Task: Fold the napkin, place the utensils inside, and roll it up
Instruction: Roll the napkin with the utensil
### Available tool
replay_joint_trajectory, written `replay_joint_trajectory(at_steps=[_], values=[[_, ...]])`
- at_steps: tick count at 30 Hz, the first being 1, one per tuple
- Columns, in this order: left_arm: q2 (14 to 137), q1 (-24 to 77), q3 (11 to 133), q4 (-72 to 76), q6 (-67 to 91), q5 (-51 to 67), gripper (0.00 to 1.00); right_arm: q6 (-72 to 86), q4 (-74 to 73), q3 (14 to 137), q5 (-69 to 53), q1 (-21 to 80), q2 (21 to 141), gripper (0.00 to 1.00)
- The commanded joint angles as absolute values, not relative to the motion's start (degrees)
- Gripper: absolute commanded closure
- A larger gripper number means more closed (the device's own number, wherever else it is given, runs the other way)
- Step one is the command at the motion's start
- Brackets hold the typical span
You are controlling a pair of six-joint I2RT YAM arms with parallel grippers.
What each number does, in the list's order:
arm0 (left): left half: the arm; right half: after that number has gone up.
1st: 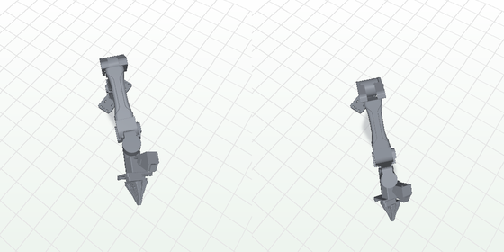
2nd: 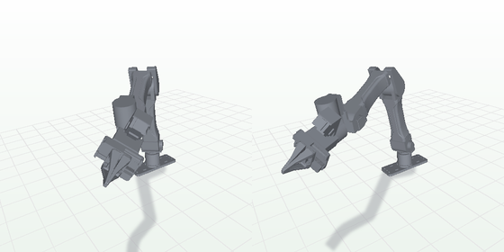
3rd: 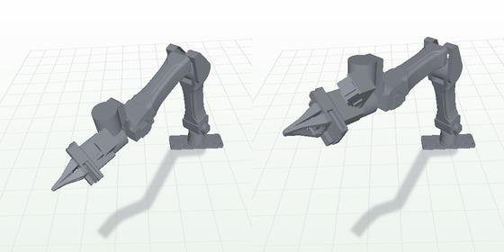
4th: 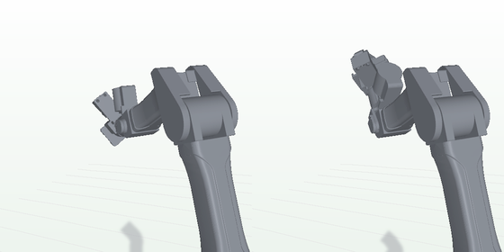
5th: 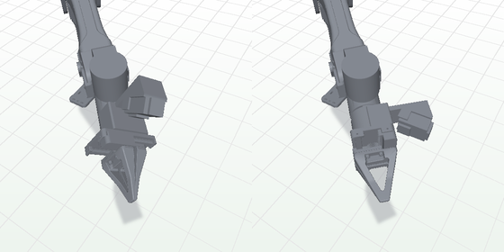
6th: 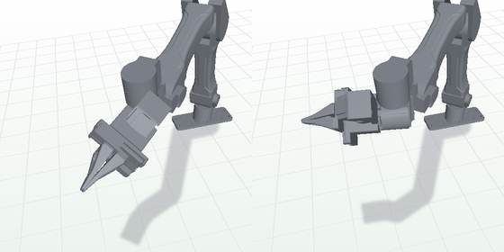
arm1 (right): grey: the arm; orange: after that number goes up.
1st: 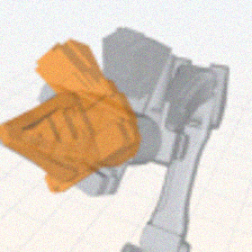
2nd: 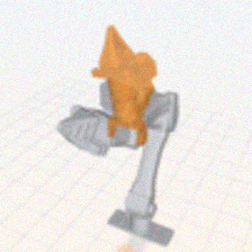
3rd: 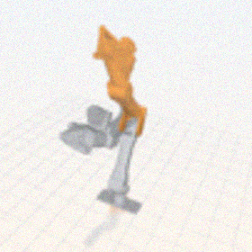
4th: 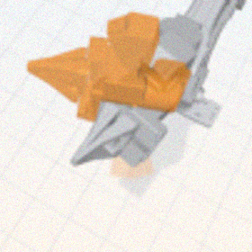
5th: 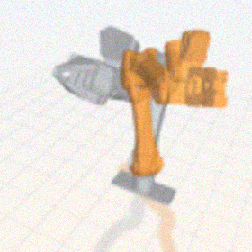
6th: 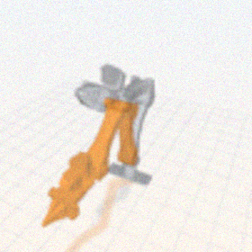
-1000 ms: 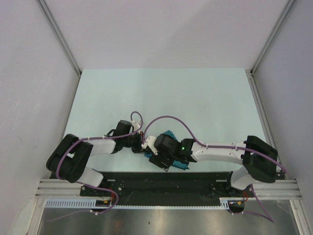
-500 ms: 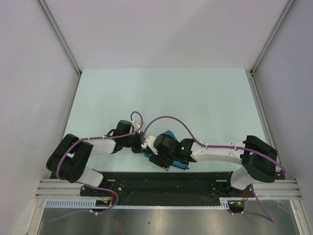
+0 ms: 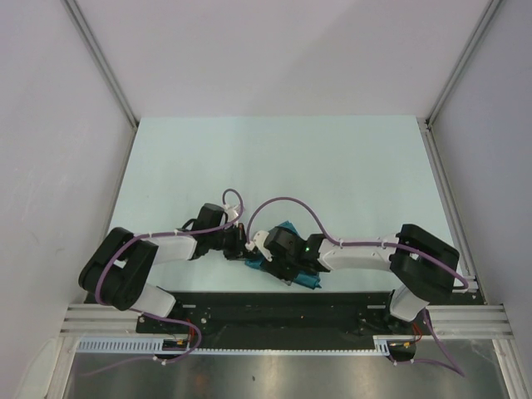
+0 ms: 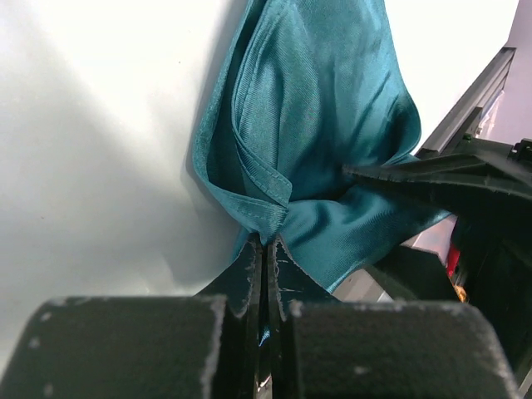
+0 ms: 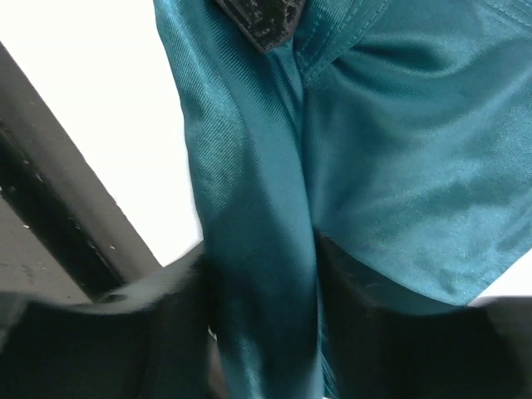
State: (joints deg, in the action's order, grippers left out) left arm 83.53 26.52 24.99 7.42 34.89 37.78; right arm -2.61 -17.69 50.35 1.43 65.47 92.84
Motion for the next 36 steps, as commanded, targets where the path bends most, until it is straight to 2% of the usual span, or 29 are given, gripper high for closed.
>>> replay_joint_trajectory(at_steps=[1,3,6,7,9,10,11,13,16,24,30,36], values=[[83.5,26.8,26.3,4.8,32.7,36.7,1.00,-2.2,-17.3,50.4,0.5,65.7,94.4,0.55],[83.4,26.9,26.5,4.8,32.9,36.5,1.00,-1.8,-17.6,50.1,0.6,65.5,94.0,0.65],[82.9,26.7,26.8,5.4,33.8,36.0,0.97,-1.8,-18.4,50.3,-1.6,65.4,93.8,0.74],[82.5,26.7,27.1,6.0,34.5,35.5,0.86,-1.8,-18.7,50.4,-2.4,65.4,93.8,0.76],[81.2,26.0,27.9,6.2,35.2,34.2,0.70,-1.8,-19.2,50.9,-5.9,64.7,94.4,0.82],[80.4,25.7,28.1,6.3,35.8,33.7,0.55,-1.8,-19.4,51.1,-7.4,64.4,94.7,0.83],[79.7,24.9,28.4,6.2,36.0,33.1,0.47,-1.8,-19.6,51.2,-10.4,63.9,95.5,0.83],[76.9,24.3,28.6,5.5,36.1,30.3,0.33,-1.6,-20.0,51.8,-13.5,62.1,96.4,0.85],[73.5,23.5,27.9,3.2,35.2,25.8,0.27,-1.1,-19.8,51.8,-19.8,59.5,97.9,0.86],[67.0,23.2,21.4,5.3,32.4,28.3,0.26,-0.3,-19.8,52.7,-33.0,52.4,102.8,0.87],[64.7,23.3,17.8,9.7,33.5,29.9,0.32,-0.3,-20.5,54.4,-38.8,48.4,107.2,0.88],[65.5,23.3,17.1,13.0,34.4,30.5,0.42,-0.3,-21.4,55.1,-39.6,47.4,110.3,0.88]])
